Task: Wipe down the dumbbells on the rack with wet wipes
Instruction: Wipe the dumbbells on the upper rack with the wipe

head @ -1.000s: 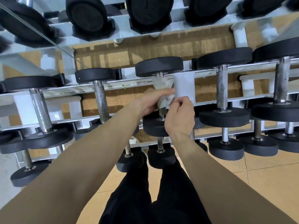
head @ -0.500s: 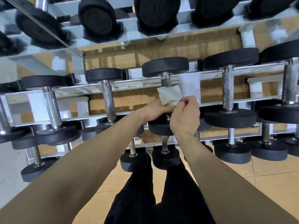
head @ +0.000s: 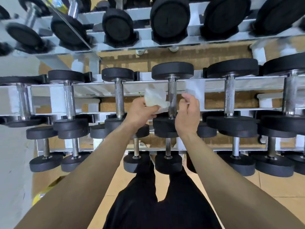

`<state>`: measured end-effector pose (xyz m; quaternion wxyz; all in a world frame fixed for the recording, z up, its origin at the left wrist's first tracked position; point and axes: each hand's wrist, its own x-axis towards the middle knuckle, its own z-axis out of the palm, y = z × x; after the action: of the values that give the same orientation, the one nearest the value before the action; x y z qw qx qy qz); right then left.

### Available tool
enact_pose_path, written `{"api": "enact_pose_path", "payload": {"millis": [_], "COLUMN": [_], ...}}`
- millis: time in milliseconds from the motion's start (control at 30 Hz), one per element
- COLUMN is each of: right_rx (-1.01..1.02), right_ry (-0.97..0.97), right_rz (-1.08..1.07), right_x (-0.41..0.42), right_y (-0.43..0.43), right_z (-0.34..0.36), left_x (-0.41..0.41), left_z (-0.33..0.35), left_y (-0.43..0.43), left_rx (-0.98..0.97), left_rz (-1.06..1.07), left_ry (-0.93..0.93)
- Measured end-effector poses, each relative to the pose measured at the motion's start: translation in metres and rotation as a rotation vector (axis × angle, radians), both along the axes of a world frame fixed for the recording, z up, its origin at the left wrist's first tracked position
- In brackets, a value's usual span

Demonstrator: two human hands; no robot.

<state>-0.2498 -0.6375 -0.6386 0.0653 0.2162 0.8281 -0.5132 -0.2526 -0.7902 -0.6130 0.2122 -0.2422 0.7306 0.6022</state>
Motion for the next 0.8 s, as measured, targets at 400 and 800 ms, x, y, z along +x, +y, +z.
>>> {"api": "enact_pose_path", "payload": {"millis": [400,800], "right_rx": [-0.531,-0.359], "right_ry": [-0.228,-0.184], "right_rz": [0.326,0.324], "right_x": [-0.028,-0.057], "right_y": [0.029,0.06], "right_z": [0.038,0.026], "left_x": [0.004,-0.005], "left_z": [0.02,-0.015], "left_y": [-0.005,0.008], "left_rx": [0.58,0.177], "left_rz": [0.188,0.495], "left_ry": [-0.218,-0.121]}}
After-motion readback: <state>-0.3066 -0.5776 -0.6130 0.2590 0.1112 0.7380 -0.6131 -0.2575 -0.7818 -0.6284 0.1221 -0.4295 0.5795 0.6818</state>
